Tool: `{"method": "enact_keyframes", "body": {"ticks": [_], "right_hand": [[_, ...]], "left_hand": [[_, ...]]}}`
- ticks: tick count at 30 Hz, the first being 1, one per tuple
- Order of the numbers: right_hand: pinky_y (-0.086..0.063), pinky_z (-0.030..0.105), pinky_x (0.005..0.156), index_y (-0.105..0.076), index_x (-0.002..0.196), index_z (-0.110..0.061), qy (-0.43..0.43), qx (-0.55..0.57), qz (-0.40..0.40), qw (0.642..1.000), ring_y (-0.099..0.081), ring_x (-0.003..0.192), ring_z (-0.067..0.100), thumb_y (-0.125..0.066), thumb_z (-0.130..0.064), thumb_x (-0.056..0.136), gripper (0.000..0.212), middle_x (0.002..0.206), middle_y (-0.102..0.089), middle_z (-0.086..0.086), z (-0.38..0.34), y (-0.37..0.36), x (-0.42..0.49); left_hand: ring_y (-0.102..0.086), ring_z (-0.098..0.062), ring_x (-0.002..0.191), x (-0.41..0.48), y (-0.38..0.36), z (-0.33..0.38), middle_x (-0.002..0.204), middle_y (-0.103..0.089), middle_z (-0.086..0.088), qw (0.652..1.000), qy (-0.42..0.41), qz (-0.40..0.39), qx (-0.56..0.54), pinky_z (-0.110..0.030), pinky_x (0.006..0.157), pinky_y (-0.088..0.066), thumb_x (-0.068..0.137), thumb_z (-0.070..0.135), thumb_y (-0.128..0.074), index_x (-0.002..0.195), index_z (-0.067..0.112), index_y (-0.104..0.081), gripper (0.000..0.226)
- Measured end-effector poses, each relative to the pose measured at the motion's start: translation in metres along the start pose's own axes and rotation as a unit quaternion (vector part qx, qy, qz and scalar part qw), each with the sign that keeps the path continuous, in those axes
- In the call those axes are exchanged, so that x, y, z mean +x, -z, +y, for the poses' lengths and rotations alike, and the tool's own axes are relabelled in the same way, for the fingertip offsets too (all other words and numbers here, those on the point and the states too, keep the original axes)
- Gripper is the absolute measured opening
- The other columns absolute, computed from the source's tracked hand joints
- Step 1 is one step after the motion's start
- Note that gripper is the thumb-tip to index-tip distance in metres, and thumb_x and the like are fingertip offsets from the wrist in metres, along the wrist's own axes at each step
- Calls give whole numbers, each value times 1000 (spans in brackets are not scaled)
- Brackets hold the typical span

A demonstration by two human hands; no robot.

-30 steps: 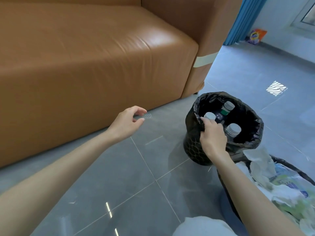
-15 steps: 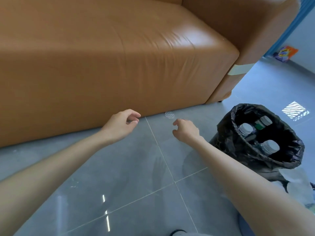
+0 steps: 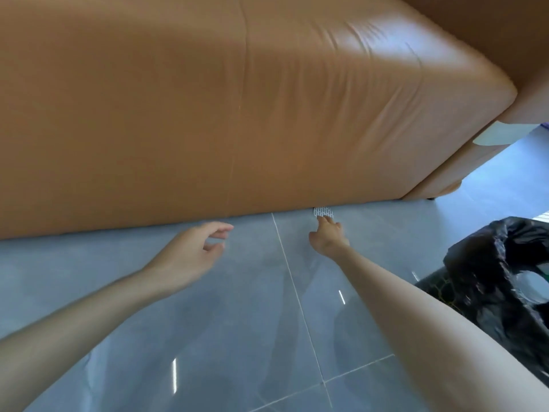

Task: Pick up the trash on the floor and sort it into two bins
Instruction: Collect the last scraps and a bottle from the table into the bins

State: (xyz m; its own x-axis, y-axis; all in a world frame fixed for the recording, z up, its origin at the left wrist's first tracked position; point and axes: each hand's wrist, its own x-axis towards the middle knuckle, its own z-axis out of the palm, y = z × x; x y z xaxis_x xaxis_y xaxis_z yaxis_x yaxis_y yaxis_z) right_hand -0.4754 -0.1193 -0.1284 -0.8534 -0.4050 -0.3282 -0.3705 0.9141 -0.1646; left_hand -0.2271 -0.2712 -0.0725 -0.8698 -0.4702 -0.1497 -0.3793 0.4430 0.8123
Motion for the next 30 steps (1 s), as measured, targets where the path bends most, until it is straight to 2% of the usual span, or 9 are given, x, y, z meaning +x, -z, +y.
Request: {"method": "enact_keyframes", "body": {"ticks": [4,7,12,17,20,25,28,30], "right_hand": [[-31,43,107,-29,146,-15,-21,-5,-9,1000,-22,139,25,-42,-17,93,55,155,-23,0,12,-16,31],[-27,43,109,-28,147,-20,-20,-3,-12,1000,-19,141,22,-39,-16,93,54,155,-22,-4,17,-26,42],[-33,41,100,-46,130,-15,9,-1,87,996,-31,129,28,-41,-14,89,41,139,-41,5,8,-45,31],[-33,37,96,-46,128,-15,124,3,89,988,-33,121,28,-45,-12,86,42,133,-41,4,-20,-80,-35],[-32,36,100,-47,131,-14,223,20,65,972,-34,121,29,-45,-9,87,44,134,-43,4,-46,-105,-88],[-29,36,102,-53,131,-13,340,38,4,940,-38,122,31,-31,-15,80,55,134,-47,5,-103,-136,-158],[-31,35,101,-58,126,-15,369,51,-14,928,-40,121,29,-38,-12,83,48,131,-49,5,-132,-149,-184],[-38,38,99,-67,113,-13,401,59,-7,914,-44,117,32,-49,-6,79,39,127,-51,8,-148,-157,-200]], "left_hand": [[-55,6,87,1,-3,-23,116,-58,14,1000,21,14,-10,2,70,-37,94,12,-50,125,28,-53,35],[-56,5,89,-4,-8,-36,118,-59,12,999,38,7,-12,3,69,-36,94,12,-50,126,25,-53,35],[-55,8,93,-16,-13,-58,120,-57,14,997,72,7,-16,2,71,-36,94,14,-50,126,27,-53,35],[-55,6,91,-35,-19,-74,119,-58,13,994,101,34,-27,-2,70,-37,94,13,-50,124,27,-55,33],[-55,7,88,-55,-18,-86,117,-58,12,990,122,55,-32,-4,69,-38,94,11,-50,123,26,-55,34],[-54,5,82,-98,-4,-109,117,-59,6,982,164,95,-23,-1,68,-38,93,9,-51,125,23,-55,35],[-52,4,78,-126,9,-124,119,-60,3,972,197,123,-18,-9,71,-37,92,7,-49,125,21,-55,36],[-51,2,74,-150,22,-132,117,-61,2,964,221,151,-10,-14,76,-36,92,7,-49,124,19,-56,35]]}}
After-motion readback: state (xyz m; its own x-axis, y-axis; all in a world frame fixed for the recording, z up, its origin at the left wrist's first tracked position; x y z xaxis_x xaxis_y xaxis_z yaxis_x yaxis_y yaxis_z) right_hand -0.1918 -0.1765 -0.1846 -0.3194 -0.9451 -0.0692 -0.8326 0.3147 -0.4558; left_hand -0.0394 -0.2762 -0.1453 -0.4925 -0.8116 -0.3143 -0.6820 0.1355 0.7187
